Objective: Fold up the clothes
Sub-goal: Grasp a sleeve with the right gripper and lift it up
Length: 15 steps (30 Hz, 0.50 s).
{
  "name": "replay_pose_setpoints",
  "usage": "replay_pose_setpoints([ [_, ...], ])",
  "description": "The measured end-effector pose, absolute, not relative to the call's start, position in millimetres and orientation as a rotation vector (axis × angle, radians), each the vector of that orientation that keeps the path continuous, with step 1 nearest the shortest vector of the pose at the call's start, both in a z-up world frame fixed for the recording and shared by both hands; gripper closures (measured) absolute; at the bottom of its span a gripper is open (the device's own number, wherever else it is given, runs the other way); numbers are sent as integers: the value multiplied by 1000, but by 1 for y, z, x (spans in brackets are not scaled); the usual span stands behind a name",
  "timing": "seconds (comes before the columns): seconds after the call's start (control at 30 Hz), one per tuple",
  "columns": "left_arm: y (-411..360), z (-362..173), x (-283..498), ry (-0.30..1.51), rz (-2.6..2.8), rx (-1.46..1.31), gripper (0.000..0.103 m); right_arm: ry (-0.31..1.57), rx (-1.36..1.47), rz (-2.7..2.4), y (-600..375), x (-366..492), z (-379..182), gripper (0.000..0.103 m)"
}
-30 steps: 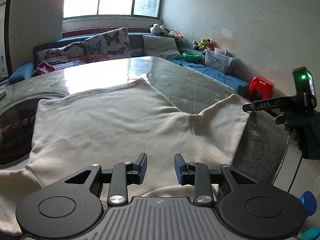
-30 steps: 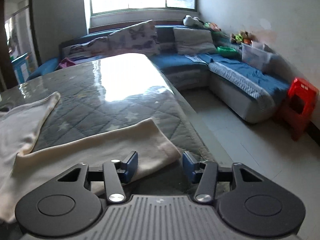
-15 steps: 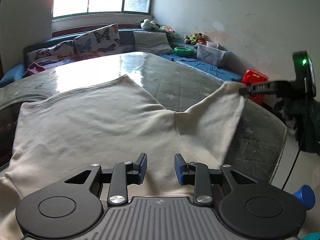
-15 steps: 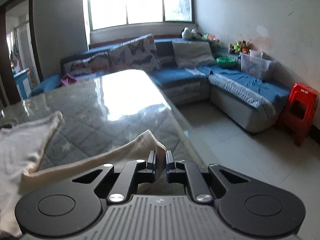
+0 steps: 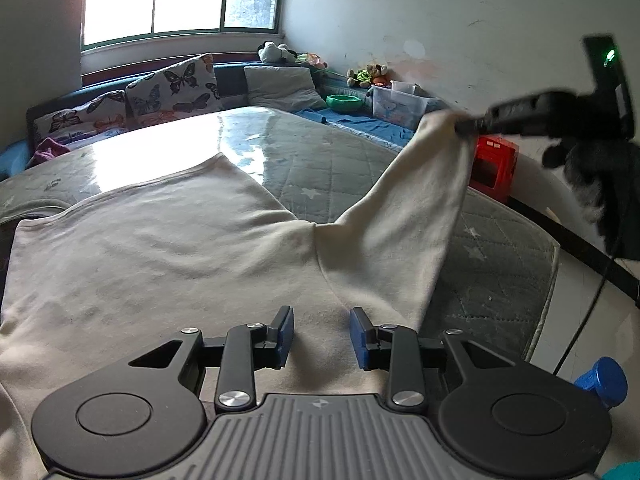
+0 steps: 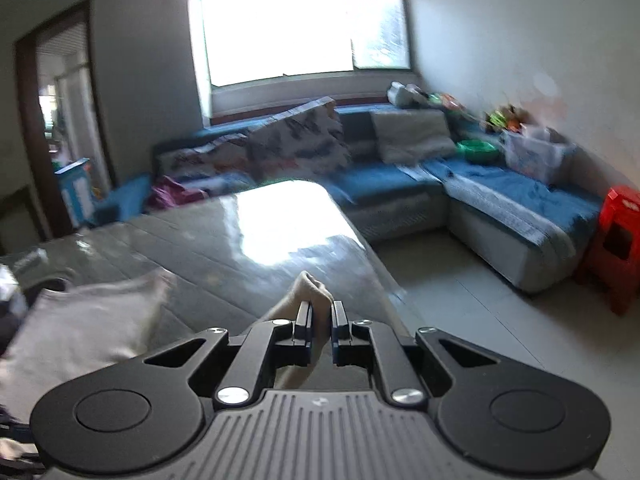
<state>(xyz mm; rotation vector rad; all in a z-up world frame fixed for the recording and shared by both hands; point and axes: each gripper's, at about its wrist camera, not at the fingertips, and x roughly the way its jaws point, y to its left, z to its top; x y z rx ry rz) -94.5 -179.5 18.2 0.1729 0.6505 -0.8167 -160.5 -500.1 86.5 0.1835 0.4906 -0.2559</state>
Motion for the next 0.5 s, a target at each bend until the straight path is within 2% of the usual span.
replay_pose_setpoints([
  [0.27, -148, 29, -89, 624, -750, 118, 65, 433, 131, -14, -440, -155, 147, 95],
  [0.5, -111, 29, -87, 620, -677, 68, 62, 443, 61, 225, -368, -135, 172, 95],
])
